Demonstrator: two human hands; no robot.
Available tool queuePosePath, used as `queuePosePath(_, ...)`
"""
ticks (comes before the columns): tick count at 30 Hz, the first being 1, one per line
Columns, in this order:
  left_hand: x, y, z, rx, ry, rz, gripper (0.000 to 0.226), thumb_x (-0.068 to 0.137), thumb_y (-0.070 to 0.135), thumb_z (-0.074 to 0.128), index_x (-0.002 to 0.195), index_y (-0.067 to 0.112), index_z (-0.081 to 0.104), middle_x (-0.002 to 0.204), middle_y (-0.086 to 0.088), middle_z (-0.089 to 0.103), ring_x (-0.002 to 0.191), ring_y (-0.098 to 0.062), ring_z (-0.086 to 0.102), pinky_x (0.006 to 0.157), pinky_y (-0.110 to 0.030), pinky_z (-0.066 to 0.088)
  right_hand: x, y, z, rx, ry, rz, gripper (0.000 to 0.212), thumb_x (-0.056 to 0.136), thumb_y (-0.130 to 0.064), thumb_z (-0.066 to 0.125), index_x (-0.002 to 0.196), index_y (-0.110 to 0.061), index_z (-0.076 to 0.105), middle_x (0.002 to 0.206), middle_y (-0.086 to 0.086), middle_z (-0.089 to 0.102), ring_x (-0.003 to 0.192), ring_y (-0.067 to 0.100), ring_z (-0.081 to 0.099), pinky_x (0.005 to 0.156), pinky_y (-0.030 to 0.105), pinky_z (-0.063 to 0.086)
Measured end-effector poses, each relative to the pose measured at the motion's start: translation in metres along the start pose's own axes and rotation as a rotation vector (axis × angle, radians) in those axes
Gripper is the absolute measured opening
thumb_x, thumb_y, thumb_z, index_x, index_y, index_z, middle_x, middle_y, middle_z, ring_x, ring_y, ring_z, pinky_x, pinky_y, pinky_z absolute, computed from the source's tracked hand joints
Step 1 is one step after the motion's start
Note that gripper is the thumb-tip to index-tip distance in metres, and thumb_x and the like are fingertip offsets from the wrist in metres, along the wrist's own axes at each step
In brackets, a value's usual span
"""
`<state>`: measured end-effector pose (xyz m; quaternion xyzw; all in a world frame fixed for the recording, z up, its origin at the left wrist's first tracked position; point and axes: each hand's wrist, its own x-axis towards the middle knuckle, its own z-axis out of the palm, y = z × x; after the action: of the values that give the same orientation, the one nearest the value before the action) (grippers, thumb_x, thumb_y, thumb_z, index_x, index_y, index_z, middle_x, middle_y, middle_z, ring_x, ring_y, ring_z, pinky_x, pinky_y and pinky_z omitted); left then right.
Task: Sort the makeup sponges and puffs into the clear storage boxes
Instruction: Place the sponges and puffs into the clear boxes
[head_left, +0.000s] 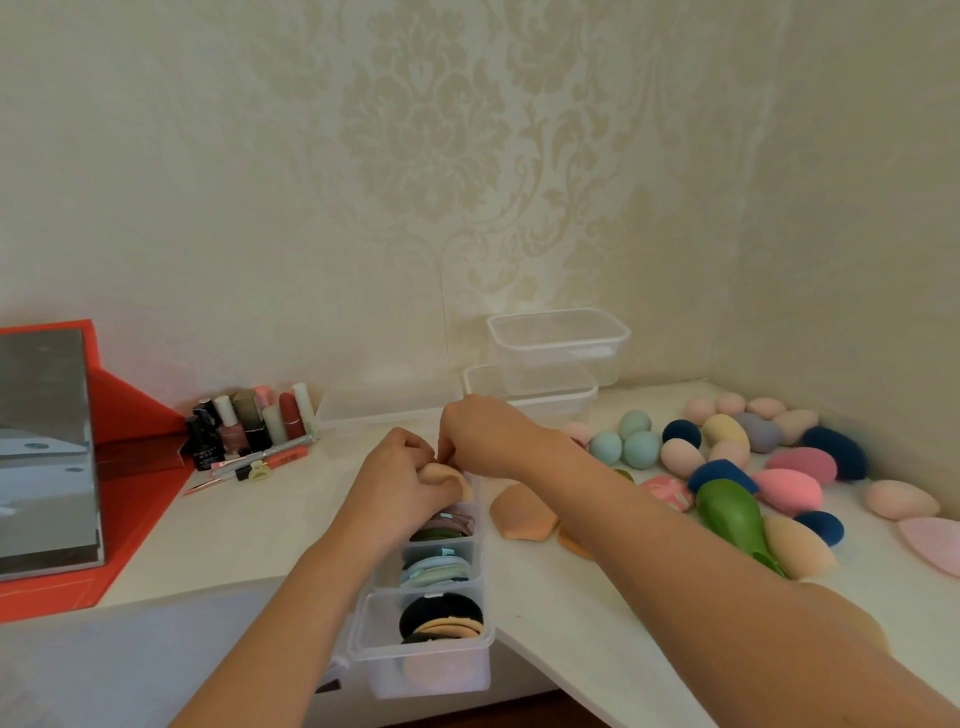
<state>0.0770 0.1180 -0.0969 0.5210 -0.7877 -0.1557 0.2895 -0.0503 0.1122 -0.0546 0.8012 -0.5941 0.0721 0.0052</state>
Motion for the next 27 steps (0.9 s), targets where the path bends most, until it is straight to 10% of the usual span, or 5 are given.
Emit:
queuePosePath(7, -0.002, 0.001, 0.0, 0.007, 0.02, -0.002, 0.019, 0.072, 0.025, 0.071, 0.087, 0.013, 0.074, 0.104, 0.005, 0.058, 0.09, -0.01, 0.053, 0.071, -0.02, 0.035, 0.001, -0.002, 0.01, 0.01, 0.072, 0.145, 0.018, 0.086, -0.018, 0.062, 0.099, -0.011, 0.073, 0.096, 0.011, 0.069, 0.086, 0.027, 0.065, 0.067, 0.029, 0.046)
queuePosePath(13, -0.004, 0.006, -0.002, 0.056, -0.064, -0.019, 0.015, 0.076, 0.029, 0.066, 0.082, 0.015, 0.065, 0.076, 0.0, 0.063, 0.076, -0.018, 0.057, 0.061, -0.03, 0.041, -0.013, 0.017, -0.004, 0.306, -0.172, 0.022, 0.023, 0.087, -0.01, 0.058, 0.101, -0.016, 0.075, 0.079, 0.008, 0.071, 0.056, 0.014, 0.059, 0.064, 0.025, 0.05)
queuePosePath(18, -0.002, 0.008, 0.0, 0.105, -0.093, -0.022, 0.016, 0.082, 0.035, 0.06, 0.092, 0.021, 0.057, 0.085, 0.003, 0.062, 0.08, -0.015, 0.056, 0.061, -0.028, 0.04, -0.06, 0.053, -0.047, 0.576, 0.105, 0.085, 0.01, 0.083, -0.009, 0.068, 0.09, -0.012, 0.075, 0.074, -0.001, 0.072, 0.051, 0.006, 0.059, 0.054, 0.007, 0.043)
queuePosePath(27, -0.002, 0.011, 0.003, 0.088, -0.116, -0.037, 0.026, 0.086, 0.046, 0.055, 0.103, 0.028, 0.063, 0.104, 0.004, 0.064, 0.094, -0.015, 0.057, 0.083, -0.033, 0.047, -0.12, 0.142, -0.061, 0.002, -0.187, 0.373, 0.018, 0.076, -0.011, 0.073, 0.093, -0.018, 0.072, 0.094, 0.0, 0.069, 0.081, 0.017, 0.064, 0.066, 0.022, 0.05)
